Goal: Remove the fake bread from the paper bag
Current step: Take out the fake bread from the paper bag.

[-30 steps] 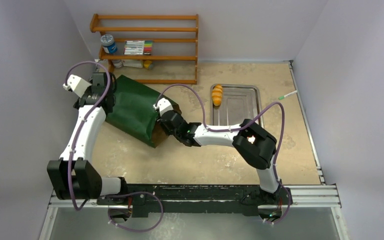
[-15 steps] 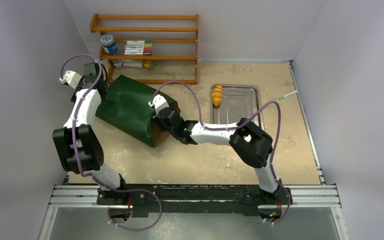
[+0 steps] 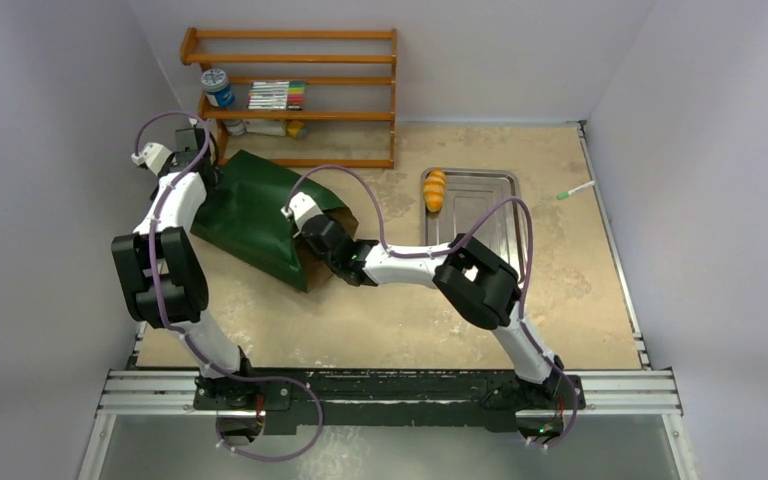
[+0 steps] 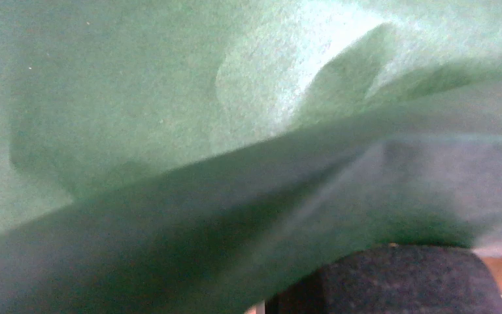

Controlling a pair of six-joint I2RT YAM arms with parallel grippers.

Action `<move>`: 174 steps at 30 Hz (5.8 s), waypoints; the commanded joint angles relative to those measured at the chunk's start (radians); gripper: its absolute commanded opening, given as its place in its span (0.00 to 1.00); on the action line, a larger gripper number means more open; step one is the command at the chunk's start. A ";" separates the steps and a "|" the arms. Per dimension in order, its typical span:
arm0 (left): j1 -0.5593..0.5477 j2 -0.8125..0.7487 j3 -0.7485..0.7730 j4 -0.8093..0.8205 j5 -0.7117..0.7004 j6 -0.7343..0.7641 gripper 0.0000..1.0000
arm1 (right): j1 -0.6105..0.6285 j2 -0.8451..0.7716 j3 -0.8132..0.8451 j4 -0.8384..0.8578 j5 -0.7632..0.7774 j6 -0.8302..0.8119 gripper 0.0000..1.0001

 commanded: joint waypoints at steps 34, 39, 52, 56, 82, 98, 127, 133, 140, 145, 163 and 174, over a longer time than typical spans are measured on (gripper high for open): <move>-0.295 -0.344 -0.040 0.000 -0.031 0.073 0.80 | 0.125 -0.437 -0.273 -0.482 0.106 0.421 0.00; -0.361 -0.467 -0.147 0.002 -0.029 0.085 0.80 | 0.172 -0.505 -0.325 -0.570 0.107 0.538 0.00; -0.473 -0.643 -0.206 -0.098 0.047 0.192 0.81 | 0.208 -0.434 -0.187 -0.784 0.200 0.681 0.00; -0.498 -0.719 -0.226 -0.156 0.095 0.239 0.82 | 0.162 -0.390 -0.108 -0.795 0.197 0.643 0.00; -0.529 -0.979 -0.470 -0.122 0.453 0.276 0.86 | 0.058 -0.401 -0.037 -0.768 -0.060 0.579 0.00; -0.759 -0.748 -0.357 0.012 0.403 0.496 0.87 | -0.012 -0.531 -0.175 -0.796 -0.103 0.625 0.00; -1.236 -0.577 -0.390 0.038 0.054 0.525 0.84 | -0.076 -0.524 -0.093 -0.806 -0.280 0.576 0.00; -1.286 -0.577 -0.406 0.059 0.119 0.496 0.84 | -0.117 -0.555 -0.131 -0.779 -0.324 0.562 0.00; -1.337 -0.540 -0.461 0.049 0.009 0.461 0.81 | -0.136 -0.559 -0.117 -0.788 -0.347 0.539 0.00; -1.358 -0.496 -0.489 0.035 -0.101 0.442 0.77 | -0.147 -0.572 -0.131 -0.795 -0.358 0.533 0.00; -1.362 -0.452 -0.426 -0.101 -0.512 0.269 0.70 | -0.150 -0.674 -0.263 -0.773 -0.378 0.560 0.00; -1.259 -0.429 -0.429 -0.021 -0.473 0.310 0.48 | -0.151 -0.721 -0.320 -0.757 -0.355 0.565 0.00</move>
